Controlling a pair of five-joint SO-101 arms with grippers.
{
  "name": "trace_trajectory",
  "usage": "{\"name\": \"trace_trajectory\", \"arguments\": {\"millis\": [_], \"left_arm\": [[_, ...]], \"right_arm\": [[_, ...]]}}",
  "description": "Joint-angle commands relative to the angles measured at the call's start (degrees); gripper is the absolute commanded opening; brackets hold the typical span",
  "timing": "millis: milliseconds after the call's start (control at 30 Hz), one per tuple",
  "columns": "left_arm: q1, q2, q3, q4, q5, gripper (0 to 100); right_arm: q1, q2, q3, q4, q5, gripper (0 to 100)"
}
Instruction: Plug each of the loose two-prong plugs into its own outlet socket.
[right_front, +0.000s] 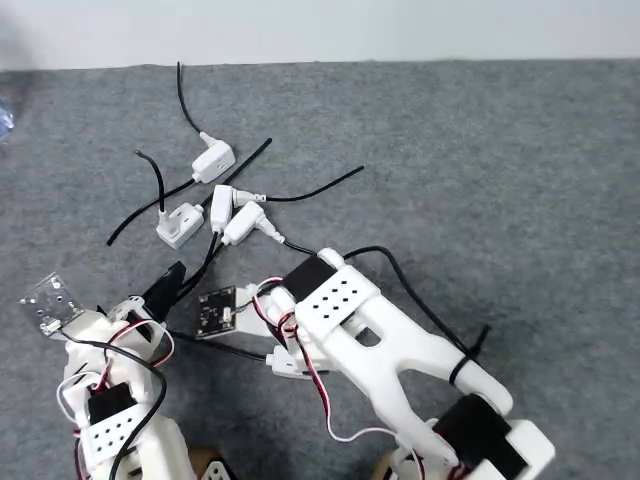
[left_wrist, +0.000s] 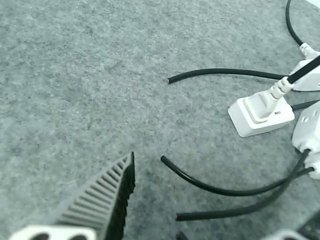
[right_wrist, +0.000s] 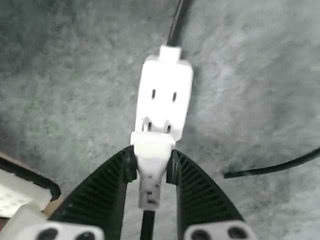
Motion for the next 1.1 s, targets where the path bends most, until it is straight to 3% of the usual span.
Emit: {"name": "trace_trajectory", "arguments": {"millis": [0, 367, 667, 833, 1067], "left_arm": [[-0.18, -0.44, -0.4, -1.49, -0.35, 53], [-0.18, -0.44, -0.4, -1.49, -0.35, 53], [-0.18, -0.44, -0.4, -1.49, -0.35, 53], [-0.18, -0.44, -0.4, -1.49, -0.35, 53], [-0.18, -0.44, -0.4, -1.49, -0.35, 53]], "right_arm": [[0.57, -0.4, 1.14, 1.1, -0.35, 0.8], [4.79, -0.57, -1.58, 1.1, 1.76, 0.8], [23.43, 3.03, 0.44, -13.67, 7.38, 0.8], [22.02, 5.49, 6.77, -22.9, 7.03, 0.8], [18.51, 5.76, 9.49, -24.48, 3.78, 0.8]]}}
